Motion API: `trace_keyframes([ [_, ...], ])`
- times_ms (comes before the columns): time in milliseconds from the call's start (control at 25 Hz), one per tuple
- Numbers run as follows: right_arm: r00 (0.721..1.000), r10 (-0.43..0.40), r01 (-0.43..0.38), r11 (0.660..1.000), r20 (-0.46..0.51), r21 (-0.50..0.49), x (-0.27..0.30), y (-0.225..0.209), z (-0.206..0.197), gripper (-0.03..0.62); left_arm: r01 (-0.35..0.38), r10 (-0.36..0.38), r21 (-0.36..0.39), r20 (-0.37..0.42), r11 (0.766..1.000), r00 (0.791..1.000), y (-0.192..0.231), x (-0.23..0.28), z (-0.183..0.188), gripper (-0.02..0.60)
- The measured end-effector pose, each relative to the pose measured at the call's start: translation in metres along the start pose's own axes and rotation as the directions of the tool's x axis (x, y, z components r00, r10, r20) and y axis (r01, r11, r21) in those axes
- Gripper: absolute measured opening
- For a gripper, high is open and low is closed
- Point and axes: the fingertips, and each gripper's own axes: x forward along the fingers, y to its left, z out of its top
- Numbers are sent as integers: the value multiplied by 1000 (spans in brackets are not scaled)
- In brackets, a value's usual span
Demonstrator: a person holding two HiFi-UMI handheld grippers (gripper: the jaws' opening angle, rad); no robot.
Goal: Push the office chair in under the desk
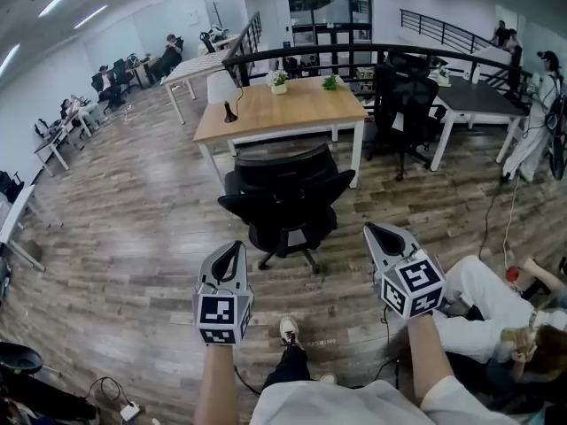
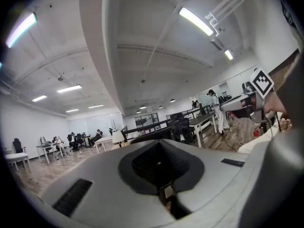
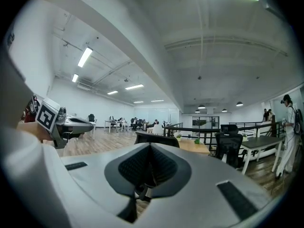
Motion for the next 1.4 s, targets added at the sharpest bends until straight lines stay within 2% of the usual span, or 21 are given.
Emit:
trace_keyframes([
  [320,1000,-22,22,1000,14,2,50,-22,4,21,8,-8,-7,6,1000,1000,26,51,-12,9],
  [800,998,-56,56,998,1,-26,172,-71,4,21,27,-27,-22,-4,999,1000,91,175,-34,15],
  [1120,995,-91,92,996,-47,19,230,-95,-19,28,18,-20,-47,-48,999,999,122,225,-62,32],
  [1200,993,-100,102,995,-70,21,242,-101,-28,71,4,-8,-54,-67,999,998,130,235,-71,42],
  [1400,986,-98,100,995,-131,9,269,-105,-46,184,23,-32,-72,-113,997,993,144,255,-93,172],
])
